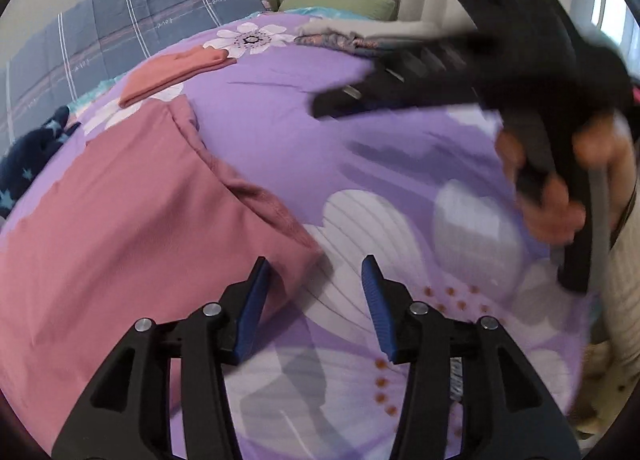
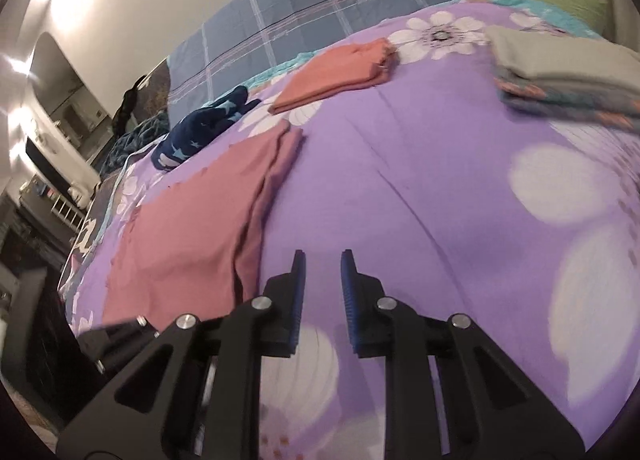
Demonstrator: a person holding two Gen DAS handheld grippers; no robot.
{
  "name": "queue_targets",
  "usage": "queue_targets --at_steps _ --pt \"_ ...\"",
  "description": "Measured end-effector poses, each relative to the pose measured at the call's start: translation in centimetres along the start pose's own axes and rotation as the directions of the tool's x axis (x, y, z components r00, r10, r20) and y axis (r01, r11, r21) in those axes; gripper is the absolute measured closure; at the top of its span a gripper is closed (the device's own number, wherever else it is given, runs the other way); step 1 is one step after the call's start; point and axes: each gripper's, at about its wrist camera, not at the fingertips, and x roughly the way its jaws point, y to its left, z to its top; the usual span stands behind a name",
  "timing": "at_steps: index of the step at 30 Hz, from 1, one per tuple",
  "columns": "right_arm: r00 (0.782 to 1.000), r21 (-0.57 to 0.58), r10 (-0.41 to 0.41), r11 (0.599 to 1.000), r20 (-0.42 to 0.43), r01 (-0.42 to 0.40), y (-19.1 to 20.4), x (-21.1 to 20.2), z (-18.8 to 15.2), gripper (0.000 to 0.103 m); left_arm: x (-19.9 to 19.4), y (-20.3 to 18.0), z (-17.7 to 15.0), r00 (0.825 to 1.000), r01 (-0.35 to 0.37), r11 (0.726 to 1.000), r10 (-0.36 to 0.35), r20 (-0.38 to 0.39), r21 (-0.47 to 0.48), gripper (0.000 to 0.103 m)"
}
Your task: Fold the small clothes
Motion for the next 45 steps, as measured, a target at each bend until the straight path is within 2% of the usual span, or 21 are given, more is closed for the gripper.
queue_targets --at_steps 2,5,10,13,14,16,18,19,21,23,26,29,30,31,34,37,38,39,40,41,45 --pt "0.999 -0.001 0.034 0.999 -0.029 -0.035 0.3 1.8 1.6 0.08 0.4 0.1 -0.3 0.999 -0.033 0.999 0.033 -0.005 0.011 0.055" --pt "0.992 0.014 0.1 0.995 -0.077 -0.099 0.8 5.0 3.9 0.077 0.7 0.2 -0.5 1.0 -0.022 1.0 0.022 -0.005 0.0 0.055" --pt "0.986 0.025 0.104 0.994 -0.127 -0.102 1.2 9.8 7.4 0.062 0.9 0.5 -0.3 1.0 0.002 1.0 -0.002 -0.008 -0.008 0.056" --pt "0.977 0.076 0.143 0.988 -0.156 -0.132 0.5 12.1 8.7 0.061 1.0 0.5 -0.3 1.0 0.006 1.0 -0.006 -0.006 0.003 0.057" --pt "0.974 0.086 0.157 0.986 -0.165 -0.144 0.5 12.7 9.0 0.059 1.0 0.6 -0.3 1.0 0.01 1.0 -0.01 -0.006 0.0 0.058" --pt "0.968 0.102 0.178 0.982 -0.178 -0.162 0.5 14.0 9.6 0.059 1.0 0.7 -0.2 1.0 0.017 1.0 -0.017 -0.003 -0.004 0.069" --pt "0.968 0.093 0.176 0.982 -0.178 -0.162 0.9 14.8 10.1 0.077 1.2 1.4 -0.1 0.999 0.037 0.999 -0.037 0.004 -0.029 0.081" --pt "0.97 0.088 0.168 0.984 -0.178 -0.154 1.2 15.1 10.4 0.094 1.3 1.7 0.0 0.998 0.056 0.997 -0.056 0.007 -0.046 0.089" --pt "0.974 0.09 0.165 0.984 -0.158 -0.152 1.7 14.8 10.8 0.095 1.0 2.3 -0.2 0.995 0.099 0.991 -0.097 0.019 -0.089 0.098" --pt "0.974 0.059 0.2 0.979 -0.109 -0.194 2.6 13.3 11.4 0.095 0.4 3.1 -0.2 0.985 0.17 0.977 -0.165 0.046 -0.132 0.099" --pt "0.973 0.001 0.217 0.976 -0.08 -0.218 3.7 12.0 12.1 0.095 -0.3 3.1 -0.1 0.976 0.214 0.968 -0.207 0.065 -0.133 0.099" --pt "0.982 -0.013 0.137 0.99 -0.127 -0.139 2.8 13.8 11.7 0.094 -0.1 2.8 -0.3 0.975 0.221 0.967 -0.216 0.058 -0.123 0.099" --pt "0.987 -0.021 0.062 0.998 -0.15 -0.066 1.8 15.4 11.3 0.094 0.1 2.6 -0.4 0.973 0.228 0.966 -0.224 0.049 -0.122 0.099" --pt "0.99 -0.03 0.029 0.999 -0.135 -0.033 1.0 16.1 10.8 0.101 0.3 2.4 -0.5 0.973 0.23 0.966 -0.227 0.042 -0.121 0.099" --pt "0.987 0.078 0.126 0.99 -0.1 -0.119 -1.4 16.1 10.6 0.101 0.5 1.7 -0.6 0.97 0.243 0.965 -0.242 0.022 -0.097 0.098" --pt "0.997 0.064 0.043 0.997 -0.06 -0.039 -1.1 14.5 11.3 0.1 0.3 1.1 -0.4 0.972 0.236 0.97 -0.236 0.022 -0.061 0.098" --pt "0.998 0.043 0.018 0.999 -0.056 -0.016 -0.9 14.1 11.4 0.096 0.2 1.0 -0.3 0.976 0.218 0.974 -0.217 0.03 -0.062 0.094" --pt "0.998 0.029 0.021 0.999 -0.059 -0.019 -0.8 13.5 11.3 0.095 0.2 1.1 -0.3 0.979 0.201 0.978 -0.199 0.036 -0.065 0.081" --pt "0.997 0.031 0.035 0.999 -0.064 -0.033 -0.7 13.2 11.2 0.093 0.2 1.2 -0.2 0.984 0.175 0.982 -0.172 0.043 -0.067 0.06" --pt "0.996 0.037 0.052 0.998 -0.073 -0.049 -0.8 12.9 11.1 0.087 -0.1 0.9 -0.3 0.989 0.139 0.988 -0.135 0.061 -0.062 0.054" --pt "0.988 0.051 0.116 0.992 -0.106 -0.112 -1.0 12.2 10.4 0.065 0.6 -0.5 0.0 0.994 0.104 0.994 -0.104 0.039 0.017 0.052"
